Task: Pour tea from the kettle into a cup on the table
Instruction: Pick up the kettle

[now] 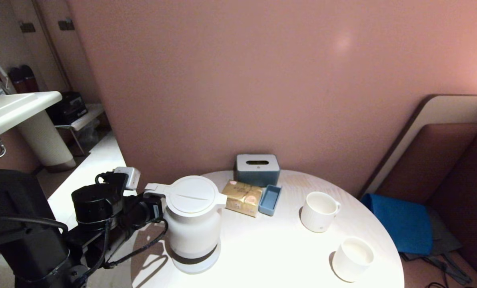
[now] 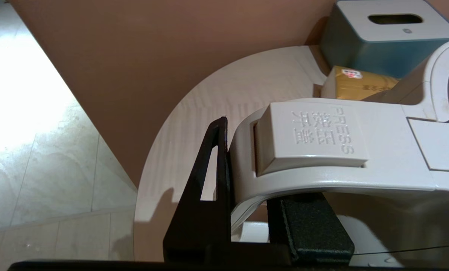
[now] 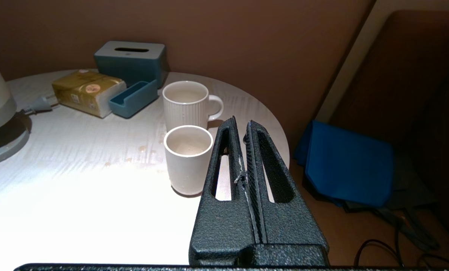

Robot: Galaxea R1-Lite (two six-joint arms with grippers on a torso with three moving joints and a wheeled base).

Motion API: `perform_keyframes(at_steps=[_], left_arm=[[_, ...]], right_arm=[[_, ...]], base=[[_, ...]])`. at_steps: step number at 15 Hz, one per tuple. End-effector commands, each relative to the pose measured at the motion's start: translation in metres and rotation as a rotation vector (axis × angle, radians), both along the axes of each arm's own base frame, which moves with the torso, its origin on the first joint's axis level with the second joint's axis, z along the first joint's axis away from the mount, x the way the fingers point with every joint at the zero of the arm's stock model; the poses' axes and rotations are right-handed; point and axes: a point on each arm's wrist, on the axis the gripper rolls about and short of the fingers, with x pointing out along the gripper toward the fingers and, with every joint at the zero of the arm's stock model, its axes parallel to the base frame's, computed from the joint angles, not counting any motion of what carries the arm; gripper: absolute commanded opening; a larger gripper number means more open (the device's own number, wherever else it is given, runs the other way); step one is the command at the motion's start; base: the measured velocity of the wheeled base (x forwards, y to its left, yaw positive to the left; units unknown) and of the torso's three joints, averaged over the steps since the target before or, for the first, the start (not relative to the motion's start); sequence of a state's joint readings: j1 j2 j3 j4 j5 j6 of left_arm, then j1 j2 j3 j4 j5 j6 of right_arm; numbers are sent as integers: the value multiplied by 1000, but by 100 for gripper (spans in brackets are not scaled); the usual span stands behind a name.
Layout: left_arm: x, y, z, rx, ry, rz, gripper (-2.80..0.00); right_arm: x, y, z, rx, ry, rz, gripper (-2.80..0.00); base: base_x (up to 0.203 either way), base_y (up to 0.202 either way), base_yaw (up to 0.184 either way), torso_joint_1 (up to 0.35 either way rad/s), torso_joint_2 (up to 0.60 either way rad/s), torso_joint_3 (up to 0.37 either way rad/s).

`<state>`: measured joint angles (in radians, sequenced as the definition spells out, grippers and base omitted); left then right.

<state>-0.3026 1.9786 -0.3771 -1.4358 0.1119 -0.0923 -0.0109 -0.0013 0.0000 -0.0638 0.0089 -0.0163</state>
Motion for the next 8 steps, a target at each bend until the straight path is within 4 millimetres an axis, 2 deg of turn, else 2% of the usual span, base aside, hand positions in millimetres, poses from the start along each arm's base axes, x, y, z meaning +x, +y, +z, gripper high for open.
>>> perform_keyframes(at_steps=[1,4,8], left_arm=[[-2,0,21,-14,-39,-1,-280],[-3,-12,58,-16,-40,-36,-280],[-14,-47,94,27,29,-105,-280]], right_arm=[[0,0,0,-1,-1,0,-280],[0,0,0,-1,1,0,-280],[0,0,0,-1,1,0,-280]], base=[[0,0,0,0,0,0],[0,0,0,0,0,0],[0,0,0,0,0,0]])
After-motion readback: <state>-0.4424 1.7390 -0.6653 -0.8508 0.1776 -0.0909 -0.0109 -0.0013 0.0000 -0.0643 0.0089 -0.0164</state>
